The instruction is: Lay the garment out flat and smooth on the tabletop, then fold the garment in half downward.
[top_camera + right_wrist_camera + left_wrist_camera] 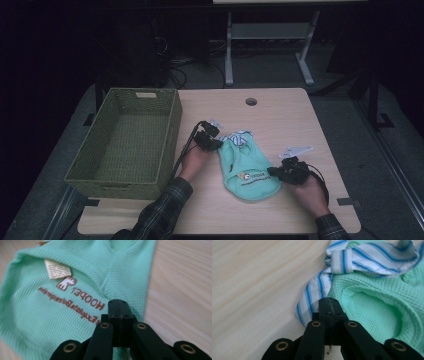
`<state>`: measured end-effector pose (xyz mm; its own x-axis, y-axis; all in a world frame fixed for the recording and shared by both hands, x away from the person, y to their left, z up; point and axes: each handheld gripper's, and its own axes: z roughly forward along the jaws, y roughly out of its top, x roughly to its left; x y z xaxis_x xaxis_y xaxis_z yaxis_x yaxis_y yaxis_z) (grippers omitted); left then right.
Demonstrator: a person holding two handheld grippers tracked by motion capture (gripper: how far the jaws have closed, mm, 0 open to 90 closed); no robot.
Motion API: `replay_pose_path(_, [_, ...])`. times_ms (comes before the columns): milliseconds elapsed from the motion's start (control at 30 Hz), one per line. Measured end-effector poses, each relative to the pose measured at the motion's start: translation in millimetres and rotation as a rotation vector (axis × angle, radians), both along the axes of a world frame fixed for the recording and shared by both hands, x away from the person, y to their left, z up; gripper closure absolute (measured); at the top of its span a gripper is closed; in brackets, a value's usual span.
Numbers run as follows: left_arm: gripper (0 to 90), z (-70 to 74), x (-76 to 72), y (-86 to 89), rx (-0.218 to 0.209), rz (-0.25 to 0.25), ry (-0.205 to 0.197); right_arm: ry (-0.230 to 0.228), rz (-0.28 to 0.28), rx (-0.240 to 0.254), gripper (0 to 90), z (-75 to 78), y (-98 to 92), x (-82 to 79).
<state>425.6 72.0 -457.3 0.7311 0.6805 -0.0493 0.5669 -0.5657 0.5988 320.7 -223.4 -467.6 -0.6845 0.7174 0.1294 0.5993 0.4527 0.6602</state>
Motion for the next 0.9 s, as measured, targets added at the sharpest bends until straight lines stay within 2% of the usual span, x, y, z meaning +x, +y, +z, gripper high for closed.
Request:
replay_pose_path(133, [89.9, 1.9, -17.8, -0.8, 0.023, -0.024, 0.007, -0.001, -0.030, -0.002, 89.9, 0.1, -8.4, 2.8])
replay_pose_path(233, [89.8, 3.6, -32.2, -0.7, 0.048, -0.062, 0.009, -0.008, -0.043, -0.009, 89.9, -0.1, -14.0, 5.4])
replay_pose_path(433, [89.8, 3.2, -56.4, 1.8, 0.024, -0.103, 0.027, -0.010, -0.054, -0.006, 89.9, -0.5, -19.3, 7.2])
replay_pose_path(500, [89.8, 3.1, -58.7, 4.4, 0.000, -0.109, 0.032, -0.020, -0.052, -0.006, 89.9, 0.0, -19.0, 7.0])
replay_pose_path(600, [87.5, 4.9, -60.5, 6.9, -0.038, -0.107, 0.033, -0.037, -0.045, 0.021, 89.9, 5.8, -15.4, 4.1])
replay_pose_path(667, [85.4, 7.9, -61.7, 8.8, -0.049, -0.109, 0.025, -0.064, -0.022, 0.039, 89.9, 11.1, -11.3, 2.1])
replay_pose_path(800, [79.2, 12.7, -62.4, 13.5, -0.054, -0.094, 0.004, -0.065, 0.028, 0.090, 89.9, 16.1, 4.0, -1.9])
replay_pose_path(900, [71.5, 12.8, -60.0, 17.2, -0.061, -0.071, -0.009, -0.058, 0.061, 0.101, 89.9, 16.4, 18.1, -2.9])
